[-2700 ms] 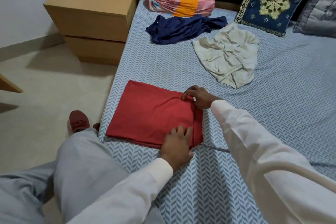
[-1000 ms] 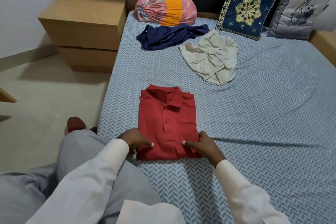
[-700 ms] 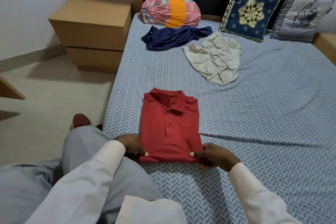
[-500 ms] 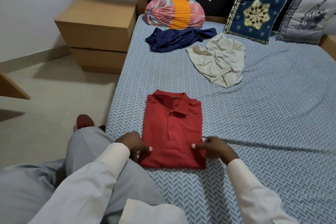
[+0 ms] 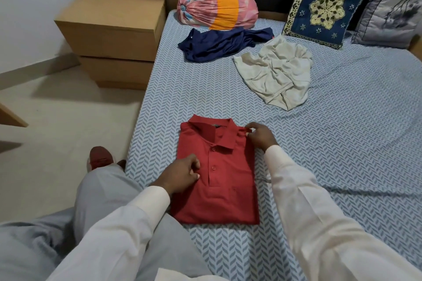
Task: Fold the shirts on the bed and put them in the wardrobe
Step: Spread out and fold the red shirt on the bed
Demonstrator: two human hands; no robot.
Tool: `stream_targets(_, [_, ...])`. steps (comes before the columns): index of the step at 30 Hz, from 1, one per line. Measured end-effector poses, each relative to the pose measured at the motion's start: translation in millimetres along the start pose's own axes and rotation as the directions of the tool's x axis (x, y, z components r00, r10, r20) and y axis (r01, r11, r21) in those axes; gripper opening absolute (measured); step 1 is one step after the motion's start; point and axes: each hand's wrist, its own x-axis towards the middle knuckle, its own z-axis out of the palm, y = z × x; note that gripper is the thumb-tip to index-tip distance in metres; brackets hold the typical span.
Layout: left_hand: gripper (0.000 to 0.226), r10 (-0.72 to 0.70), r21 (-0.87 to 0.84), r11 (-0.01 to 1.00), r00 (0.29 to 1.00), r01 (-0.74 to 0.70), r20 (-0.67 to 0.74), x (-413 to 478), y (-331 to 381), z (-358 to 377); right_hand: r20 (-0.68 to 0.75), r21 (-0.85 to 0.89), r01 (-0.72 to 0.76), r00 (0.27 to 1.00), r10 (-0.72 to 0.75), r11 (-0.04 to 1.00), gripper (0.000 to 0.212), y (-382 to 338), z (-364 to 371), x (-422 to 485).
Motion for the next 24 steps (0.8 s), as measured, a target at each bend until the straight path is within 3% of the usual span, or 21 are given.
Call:
stream_targets(8, [0.016,0.008,0.007,1.000,1.000,-0.007,-0.028,1.1,-0.2,2.3,0.217,-0.125,0.154,0.968,-0.124,0.980,0.011,-3.0,-23.2,10.1])
stream_targets(12, [0.005,0.131,0.048,0.991,0.974,-0.124,-0.187,15.9,24.0,-5.8,0.210,0.031,-0.008,0.978,0.002,0.999,0.012,-2.2,-24.9,15.0])
stream_targets(16, [0.016,0.316,0.052,0.948,0.914,-0.314,-0.253,69.1,73.5,-15.7,0.127,0.135,-0.197,0.975,0.180,0.971,0.044,10.7,-9.4,-1.1])
stream_targets(19, [0.020,0.401,0.167,0.911,0.902,-0.376,-0.161,115.3,104.5,-14.5,-0.025,0.227,-0.245,0.966,0.257,0.943,0.042,27.0,13.1,-32.2])
stream_targets(24, [0.029,0.337,0.442,0.827,0.936,-0.346,0.103,167.6,124.6,-2.8,-0.119,0.212,-0.216,0.962,0.244,0.953,0.036,33.0,32.3,-88.2])
